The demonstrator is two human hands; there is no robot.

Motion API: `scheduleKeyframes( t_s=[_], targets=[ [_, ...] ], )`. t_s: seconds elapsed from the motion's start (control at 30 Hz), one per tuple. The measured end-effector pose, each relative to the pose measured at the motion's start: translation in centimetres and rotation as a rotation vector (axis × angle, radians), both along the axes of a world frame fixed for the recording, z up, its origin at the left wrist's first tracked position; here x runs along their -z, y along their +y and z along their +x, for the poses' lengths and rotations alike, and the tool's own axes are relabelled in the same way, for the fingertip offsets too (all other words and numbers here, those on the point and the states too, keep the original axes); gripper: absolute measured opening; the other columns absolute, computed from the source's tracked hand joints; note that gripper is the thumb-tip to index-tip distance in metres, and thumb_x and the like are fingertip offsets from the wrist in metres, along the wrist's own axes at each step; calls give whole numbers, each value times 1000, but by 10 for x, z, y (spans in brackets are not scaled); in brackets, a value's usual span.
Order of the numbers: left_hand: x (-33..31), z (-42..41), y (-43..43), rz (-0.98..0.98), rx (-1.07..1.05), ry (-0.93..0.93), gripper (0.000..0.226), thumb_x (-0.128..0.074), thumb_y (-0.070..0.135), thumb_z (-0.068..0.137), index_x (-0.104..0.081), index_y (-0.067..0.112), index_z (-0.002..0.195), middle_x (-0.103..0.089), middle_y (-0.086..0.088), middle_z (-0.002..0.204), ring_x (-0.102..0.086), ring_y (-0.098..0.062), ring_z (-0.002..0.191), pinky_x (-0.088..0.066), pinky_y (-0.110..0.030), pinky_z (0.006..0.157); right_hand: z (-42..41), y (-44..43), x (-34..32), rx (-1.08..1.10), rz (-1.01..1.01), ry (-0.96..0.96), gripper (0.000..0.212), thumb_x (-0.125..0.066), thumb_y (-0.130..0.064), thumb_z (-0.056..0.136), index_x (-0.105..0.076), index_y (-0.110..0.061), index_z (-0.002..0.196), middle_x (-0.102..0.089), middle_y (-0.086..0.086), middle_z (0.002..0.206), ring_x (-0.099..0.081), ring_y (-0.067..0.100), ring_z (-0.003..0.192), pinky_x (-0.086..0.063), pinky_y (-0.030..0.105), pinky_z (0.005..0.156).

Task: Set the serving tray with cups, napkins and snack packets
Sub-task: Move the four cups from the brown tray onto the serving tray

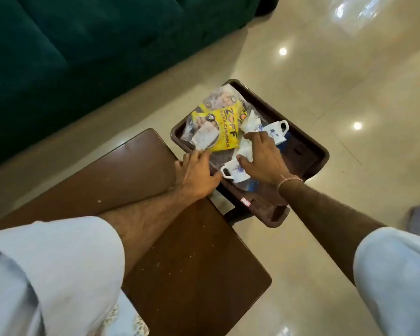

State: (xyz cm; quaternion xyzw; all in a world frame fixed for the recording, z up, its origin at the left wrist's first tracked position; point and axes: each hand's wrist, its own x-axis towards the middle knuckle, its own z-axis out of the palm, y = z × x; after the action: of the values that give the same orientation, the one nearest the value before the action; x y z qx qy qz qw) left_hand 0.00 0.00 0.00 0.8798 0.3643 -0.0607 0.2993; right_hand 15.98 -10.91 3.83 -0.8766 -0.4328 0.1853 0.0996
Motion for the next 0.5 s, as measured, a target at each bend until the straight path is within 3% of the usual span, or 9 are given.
scheduleKeyframes(
  t_s=[0.1,0.27,0.5],
  targets=[
    [6,33,-7,126,70,42,67,-49,65,83,-48,26,137,-50,-6,135,-43,-27,125,-30,-49,100,22,-13,15,131,-19,-68,67,-65,-51,84,-44,-19,139,-46,14,136,-47,37,122,-49,52,95],
    [18,63,-17,112,137,135,66,-48,75,80,-59,28,124,-57,-7,127,-49,-27,122,-28,-51,102,29,-26,35,250,-12,6,66,-62,-60,83,-39,-30,137,-47,13,134,-53,33,114,-54,46,90],
    [22,73,-30,-125,47,34,49,-65,60,82,-59,22,113,-58,-7,117,-50,-25,116,-33,-47,98,22,-29,49,362,53,125,72,-71,-47,84,-33,-21,139,-59,11,134,-63,30,112,-57,45,92]
  ],
)
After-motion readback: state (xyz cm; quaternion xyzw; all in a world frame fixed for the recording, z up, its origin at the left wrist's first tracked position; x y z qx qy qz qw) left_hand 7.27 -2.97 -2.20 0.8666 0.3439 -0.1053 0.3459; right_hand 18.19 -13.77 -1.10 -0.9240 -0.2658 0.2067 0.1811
